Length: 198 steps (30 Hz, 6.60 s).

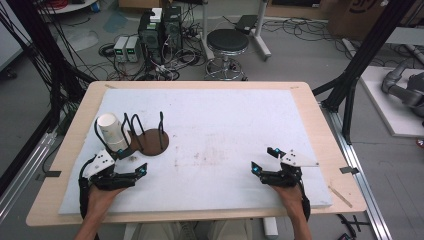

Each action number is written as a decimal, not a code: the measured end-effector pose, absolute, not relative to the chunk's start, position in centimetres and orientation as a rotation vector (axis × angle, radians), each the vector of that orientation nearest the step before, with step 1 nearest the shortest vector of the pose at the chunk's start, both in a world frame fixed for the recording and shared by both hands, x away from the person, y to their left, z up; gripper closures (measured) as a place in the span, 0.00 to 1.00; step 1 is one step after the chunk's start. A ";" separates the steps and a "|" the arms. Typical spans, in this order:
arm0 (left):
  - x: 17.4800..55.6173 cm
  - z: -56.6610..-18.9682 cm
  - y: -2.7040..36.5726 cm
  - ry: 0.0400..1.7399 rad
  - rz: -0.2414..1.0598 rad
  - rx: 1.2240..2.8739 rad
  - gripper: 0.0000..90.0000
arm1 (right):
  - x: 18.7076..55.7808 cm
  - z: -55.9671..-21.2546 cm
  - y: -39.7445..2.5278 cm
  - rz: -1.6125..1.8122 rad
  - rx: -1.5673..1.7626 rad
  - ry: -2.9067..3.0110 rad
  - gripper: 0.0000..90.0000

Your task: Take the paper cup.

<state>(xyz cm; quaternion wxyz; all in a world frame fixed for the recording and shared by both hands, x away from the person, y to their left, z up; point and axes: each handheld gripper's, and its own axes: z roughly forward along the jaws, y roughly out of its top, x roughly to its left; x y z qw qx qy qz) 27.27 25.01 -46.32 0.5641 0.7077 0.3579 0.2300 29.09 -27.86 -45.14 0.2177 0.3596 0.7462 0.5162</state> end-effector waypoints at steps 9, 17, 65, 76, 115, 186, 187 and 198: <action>26.9 -45.8 25.5 0.860 0.524 1.658 0.19 | 29.2 -45.1 -27.9 1.429 0.998 2.070 0.17; 25.7 -43.7 27.3 0.827 0.522 1.640 0.19 | 29.2 -45.1 -27.9 1.430 1.002 2.078 0.17; 38.6 -31.1 34.1 0.473 0.309 2.068 0.19 | 29.3 -45.1 -27.6 1.401 0.991 2.087 0.17; 41.3 -31.0 33.3 0.418 0.211 2.314 0.20 | 29.2 -45.1 -27.5 1.396 0.987 2.084 0.17; 42.6 -33.6 31.9 0.427 0.179 2.565 0.34 | 29.2 -45.1 -27.5 1.392 0.981 2.090 0.17; 41.2 -23.4 32.9 0.474 0.309 2.427 0.39 | 29.2 -45.1 -27.4 1.379 0.969 2.099 0.17; 41.2 -23.4 32.9 0.477 0.309 2.424 0.39 | 29.2 -45.1 -27.4 1.379 0.967 2.099 0.17; 40.0 -23.1 32.3 0.476 0.280 2.380 0.39 | 29.2 -45.1 -27.4 1.379 0.969 2.098 0.17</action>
